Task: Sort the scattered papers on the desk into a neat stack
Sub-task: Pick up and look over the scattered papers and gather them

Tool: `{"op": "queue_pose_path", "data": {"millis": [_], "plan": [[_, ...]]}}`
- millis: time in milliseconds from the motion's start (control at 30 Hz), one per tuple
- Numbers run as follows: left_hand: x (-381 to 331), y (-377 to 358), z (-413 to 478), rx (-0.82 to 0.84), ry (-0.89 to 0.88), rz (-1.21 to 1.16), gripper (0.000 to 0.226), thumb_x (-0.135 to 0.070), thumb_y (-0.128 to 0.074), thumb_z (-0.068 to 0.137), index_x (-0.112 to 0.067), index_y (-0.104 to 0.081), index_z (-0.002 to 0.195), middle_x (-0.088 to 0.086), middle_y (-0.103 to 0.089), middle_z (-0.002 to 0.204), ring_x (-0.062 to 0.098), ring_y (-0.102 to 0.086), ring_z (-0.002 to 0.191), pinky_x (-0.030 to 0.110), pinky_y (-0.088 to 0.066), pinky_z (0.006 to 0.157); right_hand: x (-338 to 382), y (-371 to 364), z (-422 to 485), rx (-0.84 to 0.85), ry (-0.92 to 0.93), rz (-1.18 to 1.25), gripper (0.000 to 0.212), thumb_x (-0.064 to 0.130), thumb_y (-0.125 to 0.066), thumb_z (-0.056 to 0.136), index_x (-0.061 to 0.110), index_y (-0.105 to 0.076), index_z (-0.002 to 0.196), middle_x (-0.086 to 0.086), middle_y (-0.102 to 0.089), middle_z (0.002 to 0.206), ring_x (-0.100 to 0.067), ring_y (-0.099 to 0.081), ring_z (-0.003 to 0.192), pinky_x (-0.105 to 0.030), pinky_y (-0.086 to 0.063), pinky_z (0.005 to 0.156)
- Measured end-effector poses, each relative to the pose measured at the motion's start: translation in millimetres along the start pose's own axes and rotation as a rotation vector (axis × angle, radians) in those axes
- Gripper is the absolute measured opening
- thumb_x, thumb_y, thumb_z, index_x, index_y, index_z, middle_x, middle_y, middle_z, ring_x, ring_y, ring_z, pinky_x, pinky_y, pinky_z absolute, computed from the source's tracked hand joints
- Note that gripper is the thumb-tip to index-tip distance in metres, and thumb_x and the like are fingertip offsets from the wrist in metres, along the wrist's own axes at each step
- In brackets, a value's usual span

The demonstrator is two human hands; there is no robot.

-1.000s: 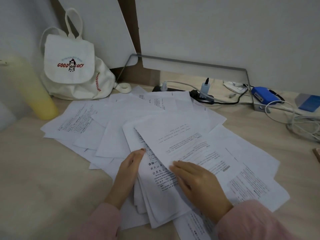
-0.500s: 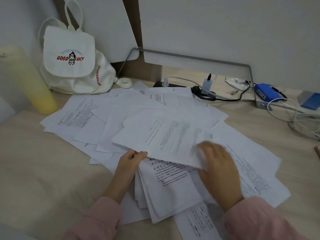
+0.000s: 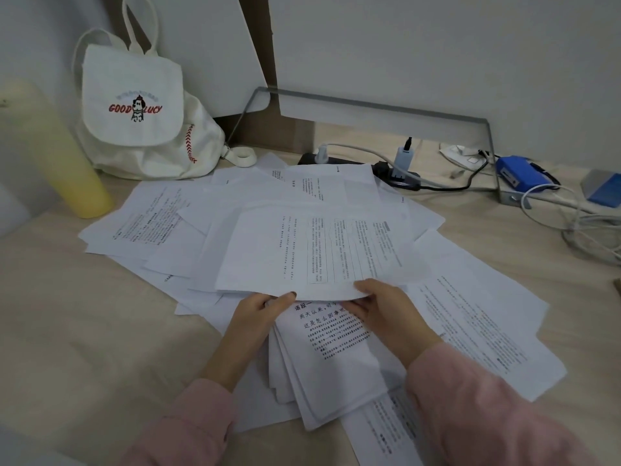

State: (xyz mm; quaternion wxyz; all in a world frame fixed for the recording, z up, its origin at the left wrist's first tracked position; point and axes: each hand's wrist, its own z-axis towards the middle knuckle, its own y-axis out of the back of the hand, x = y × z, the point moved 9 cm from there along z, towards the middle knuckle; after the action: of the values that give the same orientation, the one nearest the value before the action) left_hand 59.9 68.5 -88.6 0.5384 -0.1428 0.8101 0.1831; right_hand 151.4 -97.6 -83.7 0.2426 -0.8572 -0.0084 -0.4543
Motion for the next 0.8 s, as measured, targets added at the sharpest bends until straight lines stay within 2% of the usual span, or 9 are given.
{"op": "queue_pose_path", "data": {"millis": [67, 133, 233, 267, 400, 533, 600, 700, 800], "plan": [[-1, 1, -1, -0.007, -0.012, -0.064, 0.014, -0.033, -0.065, 0.083, -0.020, -0.062, 0.082, -0.006, -0.064, 0.088, 0.013, -0.059, 0.083, 0.029, -0.043, 0.082, 6, 21, 8, -0.171, -0.018, -0.029, 0.016, -0.003, -0.042, 0.088, 0.003, -0.057, 0.084, -0.011, -0.062, 0.087, -0.022, -0.060, 0.076, -0.023, -0.056, 0.051], [-7, 3, -4, -0.010, -0.028, -0.165, 0.011, -0.029, -0.058, 0.088, -0.032, -0.061, 0.098, -0.013, -0.067, 0.100, 0.004, -0.064, 0.087, 0.025, -0.047, 0.085, 23, 47, 10, -0.338, 0.007, -0.149, 0.010, 0.000, -0.045, 0.084, 0.002, -0.055, 0.083, -0.011, -0.058, 0.074, -0.024, -0.057, 0.067, -0.022, -0.052, 0.043], [-13, 2, -4, 0.019, -0.030, -0.231, 0.028, -0.030, -0.052, 0.092, -0.032, -0.054, 0.119, -0.010, -0.067, 0.106, 0.003, -0.068, 0.084, 0.018, -0.053, 0.069, 67, 84, 8, -0.534, 0.115, -0.588, 0.007, 0.005, -0.049, 0.082, 0.002, -0.054, 0.081, -0.016, -0.057, 0.080, -0.029, -0.054, 0.072, -0.030, -0.046, 0.059], [-13, 1, -3, 0.016, -0.015, -0.244, 0.035, -0.029, -0.052, 0.092, -0.032, -0.049, 0.126, -0.010, -0.064, 0.110, 0.006, -0.066, 0.090, 0.019, -0.053, 0.072, 80, 90, 7, -0.576, 0.150, -0.742, 0.008, 0.006, -0.049, 0.081, 0.002, -0.055, 0.081, -0.017, -0.057, 0.085, -0.030, -0.054, 0.077, -0.032, -0.042, 0.065], [-10, 1, 1, -0.016, 0.000, -0.240, 0.063, -0.021, -0.056, 0.090, -0.031, -0.025, 0.144, -0.019, -0.056, 0.103, 0.014, -0.055, 0.107, 0.033, -0.039, 0.103, 97, 77, 12, -0.481, 0.211, -1.076, 0.006, 0.009, -0.048, 0.087, 0.008, -0.051, 0.092, -0.009, -0.053, 0.091, -0.025, -0.049, 0.084, -0.029, -0.034, 0.072], [-9, -2, 3, 0.016, -0.056, -0.180, 0.059, -0.013, -0.057, 0.089, -0.027, -0.031, 0.140, -0.003, -0.061, 0.121, 0.006, -0.060, 0.101, 0.024, -0.047, 0.088, 95, 38, 24, -0.332, 0.363, -1.195, 0.009, 0.004, -0.040, 0.091, 0.008, -0.047, 0.095, -0.004, -0.049, 0.074, -0.023, -0.046, 0.073, -0.025, -0.034, 0.055], [-8, -2, 5, 0.017, -0.076, -0.127, 0.056, -0.011, -0.059, 0.087, -0.025, -0.037, 0.136, -0.001, -0.062, 0.122, 0.010, -0.061, 0.104, 0.023, -0.049, 0.086, 87, 18, 28, -0.228, 0.430, -1.147, 0.017, 0.004, -0.040, 0.092, 0.011, -0.050, 0.103, -0.002, -0.052, 0.076, -0.018, -0.048, 0.068, -0.011, -0.035, 0.050], [-9, 0, 4, -0.003, -0.104, -0.082, 0.052, -0.002, -0.057, 0.087, -0.028, -0.040, 0.128, -0.008, -0.062, 0.112, 0.006, -0.060, 0.100, 0.020, -0.051, 0.081, 73, -2, 34, -0.082, 0.417, -1.072, 0.028, 0.010, -0.043, 0.094, 0.018, -0.051, 0.120, 0.000, -0.059, 0.098, -0.017, -0.054, 0.085, -0.012, -0.038, 0.061], [-8, 2, 5, -0.013, -0.109, -0.066, 0.051, 0.001, -0.053, 0.088, -0.032, -0.038, 0.124, -0.014, -0.060, 0.105, -0.001, -0.058, 0.094, 0.017, -0.049, 0.079, 82, 15, 34, -0.152, 0.454, -1.103, 0.032, 0.004, -0.038, 0.093, 0.014, -0.053, 0.119, -0.002, -0.059, 0.105, -0.017, -0.053, 0.094, -0.023, -0.040, 0.075]]}}
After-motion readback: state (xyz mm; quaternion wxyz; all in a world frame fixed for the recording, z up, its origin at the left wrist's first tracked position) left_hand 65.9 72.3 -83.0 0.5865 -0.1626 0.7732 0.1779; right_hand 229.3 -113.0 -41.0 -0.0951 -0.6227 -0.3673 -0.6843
